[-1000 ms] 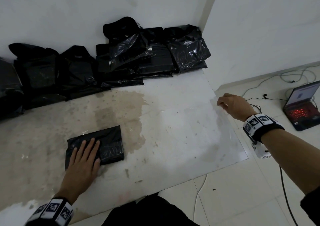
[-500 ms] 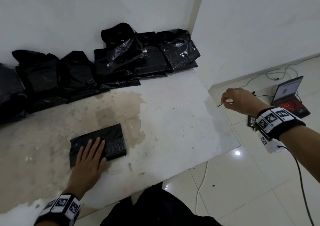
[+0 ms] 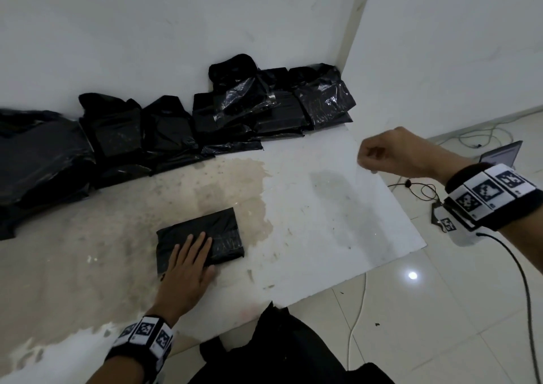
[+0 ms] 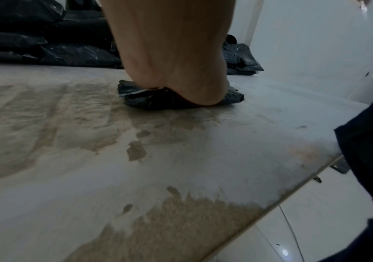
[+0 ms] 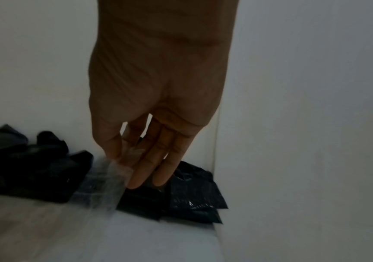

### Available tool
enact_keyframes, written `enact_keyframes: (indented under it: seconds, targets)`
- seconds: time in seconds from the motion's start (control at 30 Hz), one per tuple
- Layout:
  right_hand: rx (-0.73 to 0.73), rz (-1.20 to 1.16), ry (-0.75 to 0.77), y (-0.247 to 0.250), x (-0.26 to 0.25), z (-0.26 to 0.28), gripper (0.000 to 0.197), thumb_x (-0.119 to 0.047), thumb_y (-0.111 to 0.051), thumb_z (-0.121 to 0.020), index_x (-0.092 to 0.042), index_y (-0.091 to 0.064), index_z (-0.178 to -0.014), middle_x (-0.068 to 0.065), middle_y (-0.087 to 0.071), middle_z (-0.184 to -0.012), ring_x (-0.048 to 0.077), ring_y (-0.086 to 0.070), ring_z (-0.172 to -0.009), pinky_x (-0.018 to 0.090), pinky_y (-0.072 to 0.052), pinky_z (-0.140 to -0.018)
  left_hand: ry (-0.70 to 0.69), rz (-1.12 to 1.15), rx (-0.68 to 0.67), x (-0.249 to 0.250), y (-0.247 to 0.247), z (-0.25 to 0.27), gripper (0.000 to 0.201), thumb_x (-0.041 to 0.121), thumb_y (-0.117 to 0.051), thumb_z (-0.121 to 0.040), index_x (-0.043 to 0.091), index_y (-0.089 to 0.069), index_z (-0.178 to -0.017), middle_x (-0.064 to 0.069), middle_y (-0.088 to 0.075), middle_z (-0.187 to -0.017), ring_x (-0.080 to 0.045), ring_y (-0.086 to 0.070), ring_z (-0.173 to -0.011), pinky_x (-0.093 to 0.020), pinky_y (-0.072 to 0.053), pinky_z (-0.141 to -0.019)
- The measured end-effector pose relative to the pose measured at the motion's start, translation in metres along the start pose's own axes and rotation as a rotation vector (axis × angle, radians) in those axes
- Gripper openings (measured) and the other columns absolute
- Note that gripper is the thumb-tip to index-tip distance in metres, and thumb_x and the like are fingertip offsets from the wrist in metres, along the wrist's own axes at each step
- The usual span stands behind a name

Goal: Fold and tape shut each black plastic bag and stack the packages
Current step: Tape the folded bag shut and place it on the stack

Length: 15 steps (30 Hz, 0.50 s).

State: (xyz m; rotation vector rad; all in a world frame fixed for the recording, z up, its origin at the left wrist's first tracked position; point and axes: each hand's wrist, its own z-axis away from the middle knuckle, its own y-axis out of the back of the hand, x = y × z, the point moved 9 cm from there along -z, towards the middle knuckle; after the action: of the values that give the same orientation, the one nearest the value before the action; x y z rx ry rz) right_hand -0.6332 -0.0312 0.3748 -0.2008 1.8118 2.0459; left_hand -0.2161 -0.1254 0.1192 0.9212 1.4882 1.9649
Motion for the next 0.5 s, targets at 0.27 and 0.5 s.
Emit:
enact_keyframes:
  seconds: [0.27, 0.5]
  targets:
    - [-0.015, -0.513, 0.090, -0.031, -0.120, -0.054, 0.005, -0.010, -0.069, -0.095, -0.007, -0.071, -0.092, 0.007, -0.075, -0.083, 0.023, -0.076, -0.072, 0.029, -0.062, -0.070, 0.110, 0.811, 0.096, 0.024, 0.077, -0.009, 0.077, 0.085, -0.018, -0.088, 0.041, -0.025, -0.151, 0.020, -0.023, -0.160, 0.001, -0.016, -0.150, -0.037, -0.016, -0.125]
    - [0.018, -0.709, 0.056, -0.072, -0.177, -0.088, 0.009, -0.010, -0.070, -0.095, -0.001, -0.071, -0.095, 0.012, -0.072, -0.081, 0.028, -0.075, -0.073, 0.035, -0.063, -0.072, 0.143, 1.379, -0.048, 0.043, 0.142, -0.018, 0.089, 0.089, -0.045, -0.076, 0.021, -0.057, -0.132, 0.001, -0.072, -0.120, -0.013, -0.069, -0.109, -0.025, -0.055, -0.092]
